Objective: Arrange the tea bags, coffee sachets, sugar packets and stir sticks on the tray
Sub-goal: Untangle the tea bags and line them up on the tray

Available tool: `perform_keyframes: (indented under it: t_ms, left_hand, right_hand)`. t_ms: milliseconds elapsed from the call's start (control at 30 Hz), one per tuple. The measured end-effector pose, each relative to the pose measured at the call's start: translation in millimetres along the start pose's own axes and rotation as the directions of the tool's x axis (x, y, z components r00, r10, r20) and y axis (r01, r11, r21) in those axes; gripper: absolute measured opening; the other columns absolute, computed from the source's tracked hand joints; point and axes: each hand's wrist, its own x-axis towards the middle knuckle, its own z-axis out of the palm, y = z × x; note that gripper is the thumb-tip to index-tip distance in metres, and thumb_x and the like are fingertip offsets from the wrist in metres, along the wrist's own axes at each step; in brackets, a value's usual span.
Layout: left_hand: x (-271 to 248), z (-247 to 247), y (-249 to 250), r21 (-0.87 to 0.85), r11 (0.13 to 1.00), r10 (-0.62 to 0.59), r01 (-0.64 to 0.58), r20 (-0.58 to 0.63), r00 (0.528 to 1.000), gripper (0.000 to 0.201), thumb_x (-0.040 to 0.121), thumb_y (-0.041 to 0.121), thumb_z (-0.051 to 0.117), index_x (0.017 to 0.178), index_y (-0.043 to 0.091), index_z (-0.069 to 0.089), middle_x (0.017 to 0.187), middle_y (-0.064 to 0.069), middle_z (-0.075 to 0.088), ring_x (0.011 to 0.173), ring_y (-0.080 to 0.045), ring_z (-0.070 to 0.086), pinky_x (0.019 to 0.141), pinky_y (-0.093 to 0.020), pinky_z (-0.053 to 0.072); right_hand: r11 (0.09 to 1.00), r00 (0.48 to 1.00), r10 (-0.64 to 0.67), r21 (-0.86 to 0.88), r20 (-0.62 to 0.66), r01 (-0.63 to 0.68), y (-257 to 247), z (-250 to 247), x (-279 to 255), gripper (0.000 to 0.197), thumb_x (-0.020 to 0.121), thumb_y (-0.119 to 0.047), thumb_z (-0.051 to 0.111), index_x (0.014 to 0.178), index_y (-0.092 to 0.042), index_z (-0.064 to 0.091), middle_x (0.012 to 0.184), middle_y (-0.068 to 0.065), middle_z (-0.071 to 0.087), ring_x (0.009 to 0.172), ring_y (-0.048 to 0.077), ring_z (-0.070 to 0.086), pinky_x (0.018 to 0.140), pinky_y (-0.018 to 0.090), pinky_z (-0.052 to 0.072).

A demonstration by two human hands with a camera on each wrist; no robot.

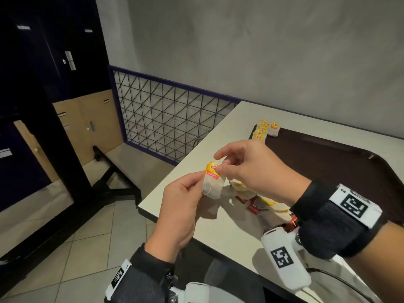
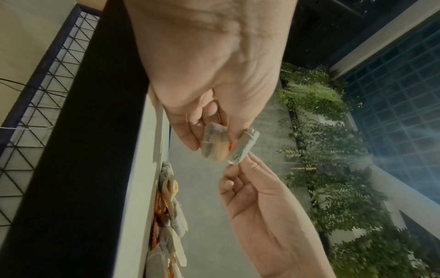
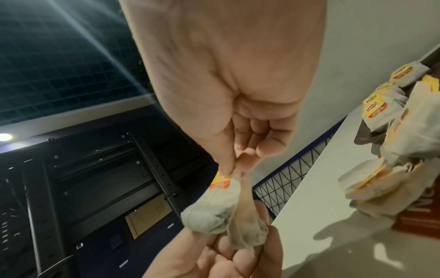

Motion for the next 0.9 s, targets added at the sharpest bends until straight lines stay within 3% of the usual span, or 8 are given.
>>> perform_keyframes:
  t_ms: [100, 167, 300, 433, 600, 733, 833, 900]
  left_hand:
    - [0, -2, -1, -0.003, 1.0, 0.004, -0.004, 0.032, 0.999, 0.022, 0.101, 0.018, 0.058, 0.108, 0.009, 0.077, 0.104, -0.032, 0.071, 0.08, -0.037, 0.064, 0.063, -0.044, 0.047]
    - [1, -3, -1, -0.016, 1.0, 0.004, -0.003, 0.048, 0.999, 0.028, 0.102, 0.023, 0.055, 0.108, 0.007, 0.077, 0.108, -0.03, 0.071, 0.088, -0.033, 0.066, 0.071, -0.048, 0.05]
    - [1, -3, -2, -0.021, 1.0, 0.008, -0.007, 0.053, 0.999, 0.035, 0.098, 0.031, 0.056, 0.106, 0.005, 0.078, 0.11, -0.023, 0.073, 0.097, -0.026, 0.069, 0.082, -0.039, 0.057]
    - [0, -1, -2, -0.021, 1.0, 0.017, -0.017, 0.025, 1.0, 0.034, 0.091, 0.029, 0.062, 0.104, 0.002, 0.078, 0.104, -0.027, 0.071, 0.085, -0.031, 0.066, 0.069, -0.046, 0.057]
    - [-4, -1, 0, 0.009, 1.0, 0.016, -0.016, 0.007, 1.0, 0.033, 0.089, 0.028, 0.065, 0.103, 0.001, 0.077, 0.095, -0.024, 0.071, 0.079, -0.035, 0.066, 0.068, -0.051, 0.055]
    - [-7, -3, -3, 0.013, 1.0, 0.018, -0.019, 0.016, 1.0, 0.029, 0.091, 0.022, 0.062, 0.104, 0.001, 0.077, 0.096, -0.026, 0.073, 0.079, -0.036, 0.067, 0.068, -0.045, 0.056]
    - [-7, -2, -5, -0.037, 0.999, 0.017, -0.017, -0.013, 1.0, 0.029, 0.09, 0.016, 0.06, 0.114, 0.006, 0.073, 0.106, -0.018, 0.077, 0.095, -0.032, 0.073, 0.087, -0.041, 0.056]
    - [-5, -1, -4, -0.034, 0.999, 0.03, -0.031, -0.021, 0.999, 0.032, 0.087, 0.016, 0.061, 0.117, 0.008, 0.071, 0.108, -0.012, 0.078, 0.104, -0.031, 0.073, 0.097, -0.042, 0.052]
  right_hand:
    - [1.0, 1.0, -0.011, -0.027, -0.009, 0.011, 2, 0, 2, 0.019, 0.089, -0.021, 0.078, 0.106, -0.016, 0.076, 0.08, 0.002, 0.076, 0.073, 0.016, 0.071, 0.074, 0.032, 0.06]
    - [0.998, 1.0, -0.021, -0.056, -0.01, 0.021, 4, -1, 2, 0.017, 0.089, -0.023, 0.078, 0.104, -0.017, 0.077, 0.081, -0.001, 0.076, 0.074, 0.013, 0.072, 0.074, 0.032, 0.061]
    - [0.994, 0.999, -0.042, -0.1, 0.006, 0.042, 7, 1, 2, 0.014, 0.088, -0.025, 0.078, 0.102, -0.019, 0.079, 0.086, -0.007, 0.077, 0.079, 0.005, 0.072, 0.077, 0.028, 0.061]
    - [0.993, 0.999, -0.039, -0.11, 0.014, 0.04, 11, 1, 2, 0.017, 0.088, -0.032, 0.078, 0.103, -0.023, 0.079, 0.085, -0.009, 0.074, 0.076, 0.006, 0.068, 0.07, 0.026, 0.056]
    - [1.0, 0.989, -0.005, -0.013, 0.146, 0.007, 11, -3, -2, 0.013, 0.091, -0.033, 0.075, 0.096, -0.022, 0.08, 0.085, -0.004, 0.077, 0.079, 0.017, 0.071, 0.072, 0.034, 0.059]
    - [1.0, 0.976, -0.018, -0.01, 0.218, 0.021, 12, -9, -4, 0.014, 0.089, -0.033, 0.076, 0.091, -0.019, 0.076, 0.078, -0.005, 0.073, 0.065, 0.001, 0.06, 0.061, 0.021, 0.051]
    - [1.0, 0.958, 0.015, -0.008, 0.285, -0.013, 10, -34, -2, 0.013, 0.09, -0.027, 0.076, 0.092, -0.014, 0.075, 0.08, -0.002, 0.075, 0.064, 0.001, 0.062, 0.061, 0.023, 0.054]
    - [0.998, 0.972, 0.054, -0.021, 0.231, -0.051, 14, -64, 8, 0.012, 0.091, -0.022, 0.075, 0.093, -0.01, 0.072, 0.077, -0.001, 0.074, 0.06, 0.0, 0.06, 0.056, 0.019, 0.048]
